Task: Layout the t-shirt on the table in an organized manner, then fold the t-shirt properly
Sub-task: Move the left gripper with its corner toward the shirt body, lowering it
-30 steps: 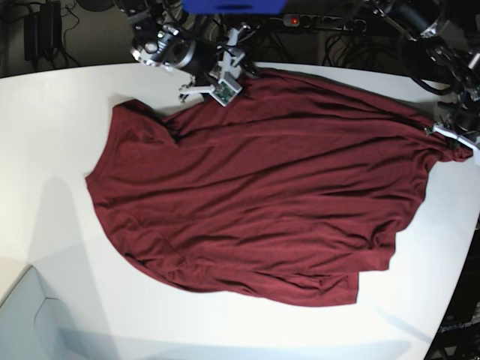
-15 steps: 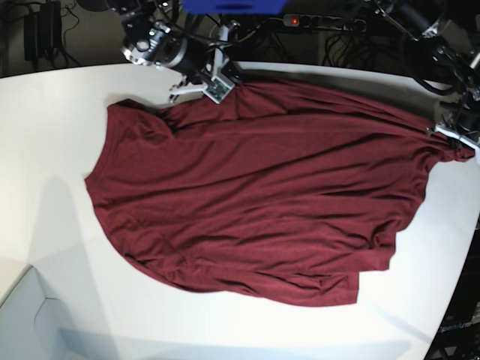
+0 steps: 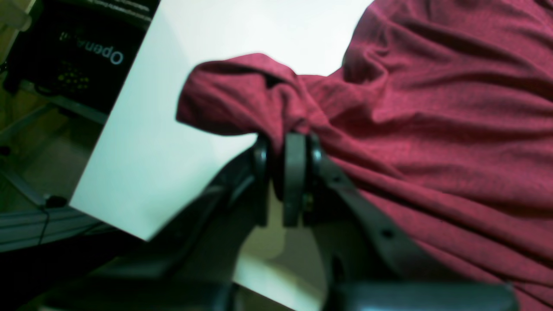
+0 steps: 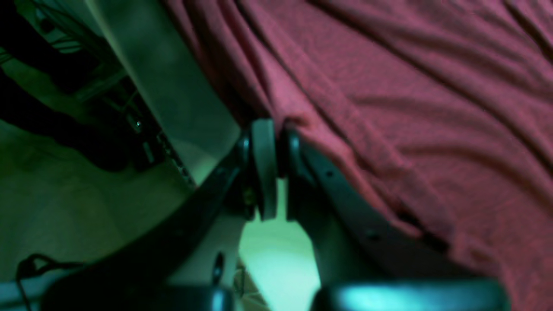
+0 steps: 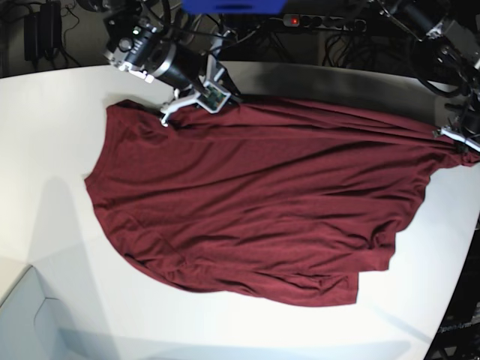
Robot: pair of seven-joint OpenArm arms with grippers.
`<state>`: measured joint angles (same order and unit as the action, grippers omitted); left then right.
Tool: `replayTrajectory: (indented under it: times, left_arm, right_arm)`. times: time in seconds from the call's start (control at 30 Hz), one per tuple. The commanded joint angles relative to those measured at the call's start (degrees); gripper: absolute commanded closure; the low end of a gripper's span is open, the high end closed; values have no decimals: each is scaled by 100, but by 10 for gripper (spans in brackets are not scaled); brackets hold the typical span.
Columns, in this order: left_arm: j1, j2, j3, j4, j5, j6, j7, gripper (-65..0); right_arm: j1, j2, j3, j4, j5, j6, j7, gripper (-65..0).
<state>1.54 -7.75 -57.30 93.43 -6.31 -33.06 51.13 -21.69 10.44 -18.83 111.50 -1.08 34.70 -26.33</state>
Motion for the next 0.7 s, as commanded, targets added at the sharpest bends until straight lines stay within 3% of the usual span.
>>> replayTrajectory:
  times: [0.0,0.33,0.67]
  left_arm:
    - [-97,-109,-6,68,-60,5,-142,-2]
    - [-580,-82,20,-64,-24,5,-160,-2]
    - [-1117,-285,618,-952,-7,58,-186,-2]
  right_arm:
    - [64,7,6,80,77,7,132,0]
    - [750,7,6,-183,77,7,132,0]
    - [1391,7,6,-1080,77,7,132,0]
